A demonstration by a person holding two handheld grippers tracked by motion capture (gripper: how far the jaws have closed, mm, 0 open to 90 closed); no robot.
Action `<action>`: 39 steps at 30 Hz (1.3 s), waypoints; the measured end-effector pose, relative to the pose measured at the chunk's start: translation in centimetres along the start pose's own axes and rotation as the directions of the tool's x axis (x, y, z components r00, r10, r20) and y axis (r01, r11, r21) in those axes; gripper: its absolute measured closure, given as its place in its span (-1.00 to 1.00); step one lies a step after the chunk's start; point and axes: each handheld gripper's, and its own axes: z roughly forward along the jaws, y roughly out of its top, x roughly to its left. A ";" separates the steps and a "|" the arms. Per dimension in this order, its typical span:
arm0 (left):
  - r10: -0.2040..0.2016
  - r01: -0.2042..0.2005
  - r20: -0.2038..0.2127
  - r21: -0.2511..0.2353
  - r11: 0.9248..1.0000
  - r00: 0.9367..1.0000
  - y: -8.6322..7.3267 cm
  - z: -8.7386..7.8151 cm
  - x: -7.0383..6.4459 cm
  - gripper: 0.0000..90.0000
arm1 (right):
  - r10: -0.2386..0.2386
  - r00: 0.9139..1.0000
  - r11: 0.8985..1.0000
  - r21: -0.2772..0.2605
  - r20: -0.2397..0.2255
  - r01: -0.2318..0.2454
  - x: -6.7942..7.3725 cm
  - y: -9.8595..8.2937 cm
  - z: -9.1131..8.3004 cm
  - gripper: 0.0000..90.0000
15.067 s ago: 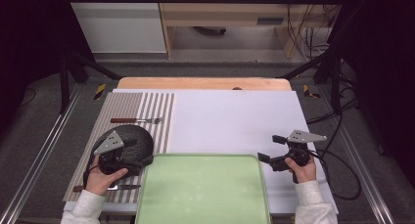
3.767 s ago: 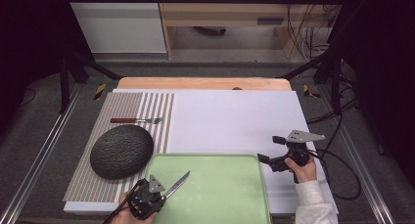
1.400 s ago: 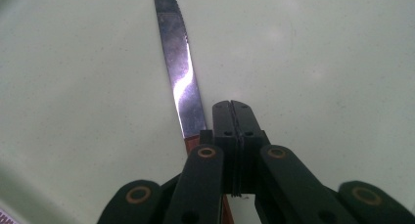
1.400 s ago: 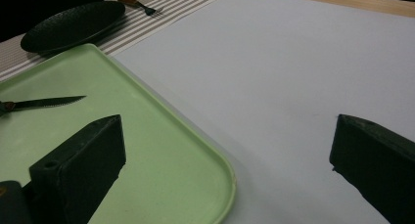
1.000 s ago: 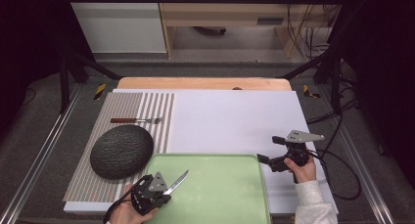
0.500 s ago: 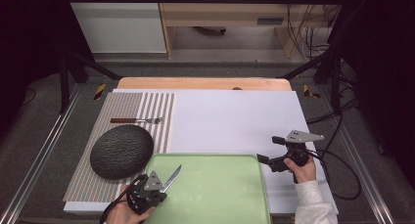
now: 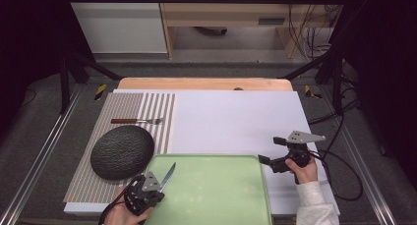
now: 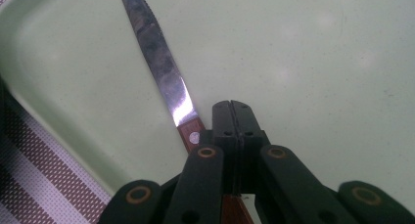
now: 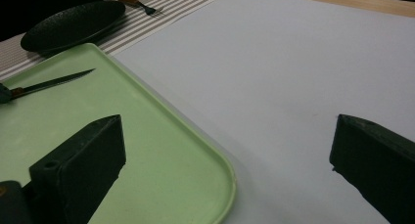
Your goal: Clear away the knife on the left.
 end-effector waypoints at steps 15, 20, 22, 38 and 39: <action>-0.046 0.046 -0.032 0.011 0.999 0.998 -0.5 -0.1 0.5 1.00 | -0.001 1.000 1.000 0.003 0.001 0.001 0.0 0.0 0.1 -0.99; -0.051 0.052 -0.040 0.012 0.999 0.998 -0.5 -0.2 0.6 1.00 | -0.002 1.000 1.000 0.003 0.002 0.002 0.0 0.0 0.1 -0.99; -0.055 0.055 -0.045 0.012 0.998 0.997 -0.6 -0.2 0.6 1.00 | -0.002 1.000 1.000 0.004 0.000 0.002 0.0 0.0 0.1 -0.99; -0.084 0.085 -0.062 0.013 0.996 0.995 -0.7 -0.3 0.9 1.00 | -0.001 1.000 1.000 0.003 0.001 0.001 0.0 0.0 0.1 -0.99; -0.082 0.083 -0.063 0.004 0.997 0.995 -0.7 -0.4 0.9 1.00 | -0.002 1.000 1.000 0.004 0.000 0.002 0.0 0.0 0.1 -0.99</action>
